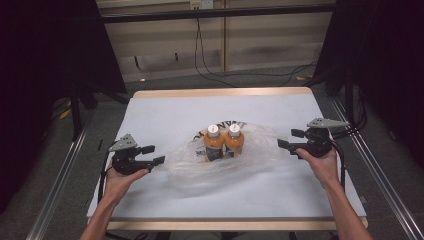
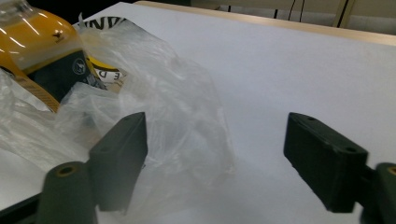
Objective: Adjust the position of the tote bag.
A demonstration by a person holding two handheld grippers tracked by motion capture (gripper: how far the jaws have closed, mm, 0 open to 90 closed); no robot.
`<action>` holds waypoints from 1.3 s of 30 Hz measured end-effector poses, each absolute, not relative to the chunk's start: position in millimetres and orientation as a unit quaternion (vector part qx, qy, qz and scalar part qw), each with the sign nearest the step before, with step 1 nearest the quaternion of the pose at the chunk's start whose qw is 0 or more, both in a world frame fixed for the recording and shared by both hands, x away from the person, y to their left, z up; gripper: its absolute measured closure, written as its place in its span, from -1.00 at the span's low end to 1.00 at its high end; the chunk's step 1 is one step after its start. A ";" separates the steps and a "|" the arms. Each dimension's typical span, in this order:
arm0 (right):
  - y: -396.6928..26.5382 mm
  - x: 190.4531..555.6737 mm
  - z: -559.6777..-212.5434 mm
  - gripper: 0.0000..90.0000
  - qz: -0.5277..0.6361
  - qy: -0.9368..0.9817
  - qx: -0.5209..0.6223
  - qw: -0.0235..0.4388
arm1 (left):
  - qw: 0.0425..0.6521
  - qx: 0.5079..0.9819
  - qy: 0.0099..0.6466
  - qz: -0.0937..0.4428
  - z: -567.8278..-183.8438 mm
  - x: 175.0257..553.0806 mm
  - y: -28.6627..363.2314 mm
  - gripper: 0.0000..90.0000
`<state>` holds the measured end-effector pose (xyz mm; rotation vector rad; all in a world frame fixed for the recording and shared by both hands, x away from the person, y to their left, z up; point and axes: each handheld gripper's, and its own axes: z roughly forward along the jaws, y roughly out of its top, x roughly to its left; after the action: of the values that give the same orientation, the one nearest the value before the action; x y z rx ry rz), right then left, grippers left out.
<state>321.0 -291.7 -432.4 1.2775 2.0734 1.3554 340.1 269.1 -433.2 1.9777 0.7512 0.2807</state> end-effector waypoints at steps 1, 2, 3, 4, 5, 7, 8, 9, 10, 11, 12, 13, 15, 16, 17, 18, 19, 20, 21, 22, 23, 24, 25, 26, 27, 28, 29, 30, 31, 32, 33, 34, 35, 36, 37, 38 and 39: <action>-291.8 318.9 -429.8 -0.62 0.480 0.732 0.450 0.176 | 0.488 0.809 0.308 0.115 -431.9 339.7 270.1 -0.24; -292.0 315.2 -426.5 -0.64 0.479 0.734 0.446 0.179 | 0.495 0.803 0.309 0.122 -427.1 338.6 272.5 -0.24; -292.7 313.0 -424.2 -0.64 0.481 0.734 0.445 0.182 | 0.495 0.803 0.309 0.122 -427.1 338.6 272.5 -0.23; -293.3 311.0 -421.6 -0.64 0.483 0.732 0.444 0.185 | 0.502 0.797 0.309 0.131 -420.7 337.3 273.0 -0.22; -293.6 308.9 -418.3 -0.64 0.485 0.730 0.443 0.191 | 0.502 0.797 0.309 0.131 -420.7 337.3 273.0 -0.21; -294.4 305.6 -411.4 -0.59 0.493 0.725 0.439 0.196 | 0.514 0.790 0.303 0.141 -407.7 334.7 272.9 -0.15; -293.9 304.6 -408.1 -0.55 0.494 0.726 0.435 0.198 | 0.517 0.790 0.298 0.143 -403.7 334.2 272.2 -0.12; -292.4 303.8 -405.5 -0.46 0.496 0.729 0.427 0.199 | 0.517 0.790 0.298 0.143 -403.7 334.2 272.2 -0.07; -289.7 302.9 -403.1 -0.35 0.497 0.734 0.421 0.194 | 0.521 0.793 0.279 0.146 -397.1 333.5 269.0 0.04; -289.7 302.9 -403.1 -0.35 0.497 0.734 0.421 0.194 | 0.521 0.793 0.279 0.146 -397.1 333.5 269.0 0.20; -281.6 302.6 -399.9 -0.16 0.497 0.745 0.406 0.184 | 0.524 0.799 0.261 0.134 -395.3 332.9 258.9 0.28; -276.5 303.2 -398.7 -0.04 0.498 0.751 0.396 0.177 | 0.517 0.810 0.247 0.126 -396.4 334.2 249.9 0.38; -264.4 306.5 -397.0 0.20 0.497 0.763 0.378 0.164 | 0.510 0.817 0.238 0.126 -397.5 335.1 243.7 0.57; -264.4 306.5 -397.0 0.20 0.497 0.763 0.378 0.164 | 0.505 0.823 0.232 0.118 -399.9 336.1 234.3 0.57; -257.7 309.1 -396.5 0.33 0.495 0.772 0.366 0.157 | 0.496 0.832 0.222 0.114 -402.0 337.9 225.4 0.63; -250.8 312.2 -396.4 0.46 0.493 0.778 0.358 0.152 | 0.487 0.839 0.213 0.113 -403.6 339.4 216.5 0.69; -244.4 315.6 -396.3 0.59 0.489 0.785 0.352 0.147 | 0.483 0.845 0.203 0.108 -404.8 341.5 206.1 0.74; -232.5 325.6 -397.1 0.81 0.480 0.797 0.339 0.137 | 0.479 0.849 0.197 0.101 -404.7 343.3 198.6 0.83; -232.5 325.6 -397.1 0.81 0.480 0.797 0.339 0.137 | 0.480 0.851 0.194 0.092 -405.0 344.9 192.7 0.83; -224.9 334.3 -399.5 0.96 0.473 0.808 0.330 0.123 | 0.474 0.856 0.188 0.089 -404.7 347.2 185.8 0.87; -224.9 334.3 -399.5 0.96 0.473 0.808 0.330 0.123 | 0.468 0.861 0.182 0.081 -404.4 350.1 179.5 0.87; -220.2 338.5 -400.5 1.00 0.465 0.813 0.328 0.121 | 0.463 0.865 0.176 0.079 -404.7 353.1 173.9 0.89; -216.4 342.9 -401.3 1.00 0.456 0.820 0.325 0.117 | 0.456 0.869 0.176 0.076 -405.1 356.2 168.6 0.92; -209.6 350.4 -401.8 1.00 0.450 0.826 0.320 0.109 | 0.441 0.878 0.171 0.077 -406.4 362.8 160.2 0.95; -209.6 350.4 -401.8 1.00 0.450 0.826 0.320 0.109 | 0.441 0.878 0.171 0.077 -406.4 362.8 160.2 0.96; -202.1 357.5 -402.6 1.00 0.439 0.837 0.312 0.099 | 0.426 0.885 0.173 0.077 -407.8 367.1 153.2 0.97; -197.9 360.4 -403.4 1.00 0.431 0.842 0.308 0.097 | 0.426 0.885 0.173 0.077 -407.8 367.1 153.2 0.97; -194.5 363.2 -404.4 1.00 0.425 0.846 0.307 0.097 | 0.417 0.889 0.173 0.075 -410.9 370.7 147.3 0.98; -191.9 366.5 -406.0 1.00 0.419 0.848 0.308 0.096 | 0.407 0.894 0.172 0.071 -413.5 372.5 144.5 0.98; -191.9 366.5 -406.0 1.00 0.419 0.848 0.308 0.096 | 0.407 0.894 0.172 0.071 -413.5 372.5 144.5 0.98; -189.6 370.0 -408.0 1.00 0.412 0.852 0.309 0.095 | 0.394 0.900 0.170 0.074 -417.3 374.2 141.9 0.98; -185.8 376.0 -412.7 1.00 0.401 0.858 0.308 0.087 | 0.371 0.910 0.170 0.071 -424.9 377.6 138.5 0.99; -185.8 376.0 -412.7 1.00 0.401 0.858 0.308 0.087 | 0.371 0.910 0.170 0.071 -424.9 377.6 138.5 0.99; -181.5 380.1 -419.6 1.00 0.389 0.865 0.306 0.078 | 0.364 0.913 0.173 0.070 -428.9 379.6 138.0 0.99; -181.5 380.1 -419.6 1.00 0.389 0.865 0.306 0.078 | 0.361 0.913 0.179 0.066 -431.1 380.3 137.5 0.99; -178.7 381.9 -425.8 1.00 0.381 0.871 0.302 0.073 | 0.351 0.918 0.175 0.065 -437.2 381.3 136.0 0.99; -177.4 382.5 -429.3 1.00 0.381 0.871 0.303 0.070 | 0.345 0.920 0.173 0.063 -440.1 380.8 135.3 0.99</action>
<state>382.5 -177.4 -429.3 0.9111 2.6207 1.1468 380.8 135.3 -440.1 2.3888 0.4497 0.1636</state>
